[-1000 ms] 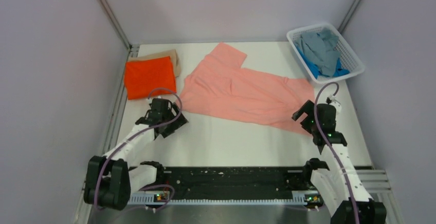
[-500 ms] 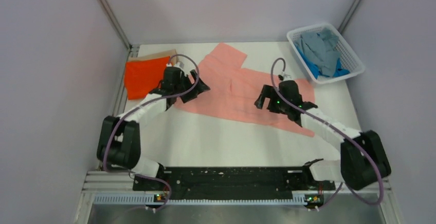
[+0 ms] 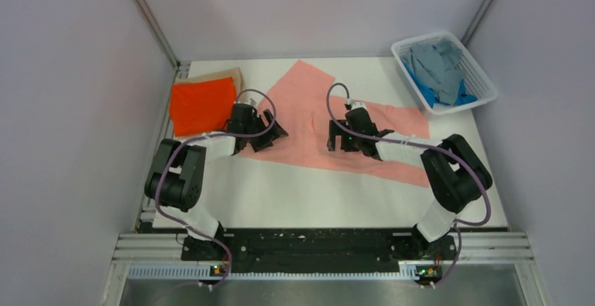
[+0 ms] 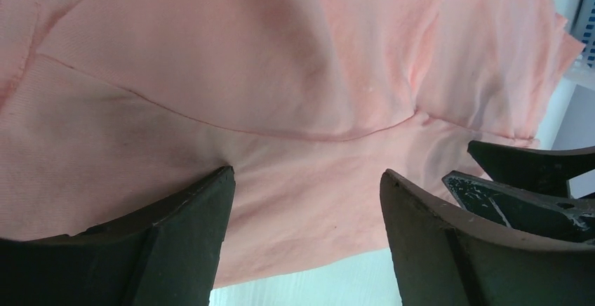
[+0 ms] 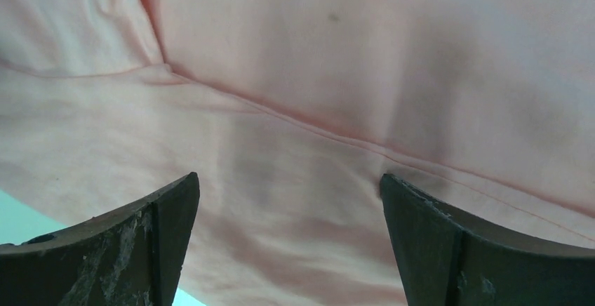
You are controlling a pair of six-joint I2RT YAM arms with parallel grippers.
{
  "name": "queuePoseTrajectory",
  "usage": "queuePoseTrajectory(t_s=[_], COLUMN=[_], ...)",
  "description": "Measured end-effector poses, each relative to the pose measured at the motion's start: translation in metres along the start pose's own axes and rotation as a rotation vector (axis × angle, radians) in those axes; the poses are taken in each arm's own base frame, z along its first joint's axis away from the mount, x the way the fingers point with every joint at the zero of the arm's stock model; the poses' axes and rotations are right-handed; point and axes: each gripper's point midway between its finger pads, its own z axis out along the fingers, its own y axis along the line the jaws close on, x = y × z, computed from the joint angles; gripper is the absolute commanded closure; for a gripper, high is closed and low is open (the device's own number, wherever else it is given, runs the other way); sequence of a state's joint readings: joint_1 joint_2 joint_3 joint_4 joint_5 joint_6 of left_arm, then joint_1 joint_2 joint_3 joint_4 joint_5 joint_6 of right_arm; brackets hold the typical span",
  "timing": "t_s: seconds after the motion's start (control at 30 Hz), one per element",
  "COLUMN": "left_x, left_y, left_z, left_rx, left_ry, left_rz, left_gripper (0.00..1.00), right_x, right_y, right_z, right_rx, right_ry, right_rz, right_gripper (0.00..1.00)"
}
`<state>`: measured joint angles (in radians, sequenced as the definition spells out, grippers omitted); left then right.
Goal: Fold and stack the t-shirts
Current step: Grab the side of the flattened tshirt furthest away from the robot with both arms
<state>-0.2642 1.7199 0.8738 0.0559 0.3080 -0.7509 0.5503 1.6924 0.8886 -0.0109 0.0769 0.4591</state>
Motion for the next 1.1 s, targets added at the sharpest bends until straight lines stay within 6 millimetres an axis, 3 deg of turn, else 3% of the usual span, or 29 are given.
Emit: queuePoseTrajectory(t_s=[0.13,0.33,0.43,0.57,0.73,0.87,1.0,1.1], left_x=[0.026,0.084,0.102,0.117,0.124,0.103,0.046,0.001], left_y=[0.018,0.048,0.056,0.064,0.077,0.067,0.019,-0.013], left_z=[-0.028,-0.084,-0.103,-0.117,-0.134,-0.148,-0.156,-0.144], left_rx=[-0.03,-0.098,-0.119,-0.159,-0.225,-0.245,-0.168,-0.173], left_ry=[-0.023,-0.012,-0.003,0.006,-0.007,-0.069,-0.203,-0.25], left_rz=[-0.023,-0.075,-0.092,-0.1,-0.105,-0.071,0.003,0.056], left_gripper=[0.19,0.13,0.14,0.13,0.12,0.01,0.01,0.01], right_x=[0.022,0.08,0.102,0.094,0.052,0.021,0.012,0.012], right_y=[0.007,0.023,0.024,0.016,-0.011,-0.037,-0.08,-0.097], right_z=[-0.016,-0.062,-0.084,-0.104,-0.129,-0.145,-0.147,-0.148], right_rx=[-0.023,-0.133,-0.177,-0.158,-0.008,0.111,0.241,0.289], right_ry=[0.004,0.063,0.098,0.052,-0.143,-0.262,-0.266,-0.258], right_rz=[-0.036,-0.079,-0.083,-0.071,-0.034,0.038,0.144,0.172], right_gripper=[0.01,0.01,0.01,0.01,0.01,0.01,0.01,0.01])
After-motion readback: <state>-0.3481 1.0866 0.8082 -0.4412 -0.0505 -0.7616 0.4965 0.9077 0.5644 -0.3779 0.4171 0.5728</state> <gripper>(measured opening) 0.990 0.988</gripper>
